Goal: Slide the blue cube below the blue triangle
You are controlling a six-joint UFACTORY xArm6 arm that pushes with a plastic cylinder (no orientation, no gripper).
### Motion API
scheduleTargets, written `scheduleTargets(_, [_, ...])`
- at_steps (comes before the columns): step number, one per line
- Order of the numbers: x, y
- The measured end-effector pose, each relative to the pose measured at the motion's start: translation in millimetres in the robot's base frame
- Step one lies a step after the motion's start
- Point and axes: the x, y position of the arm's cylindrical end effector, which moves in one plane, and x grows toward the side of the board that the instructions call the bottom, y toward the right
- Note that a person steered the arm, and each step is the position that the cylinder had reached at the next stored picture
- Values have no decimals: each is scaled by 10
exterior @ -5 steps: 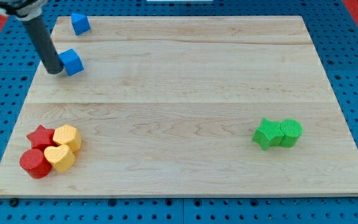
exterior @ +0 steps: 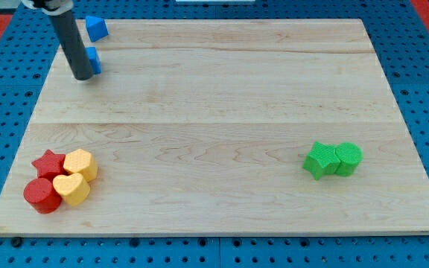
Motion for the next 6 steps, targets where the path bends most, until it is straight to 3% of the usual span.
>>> scheduleTargets(1, [-233,-42])
scheduleTargets(6, [-590,2])
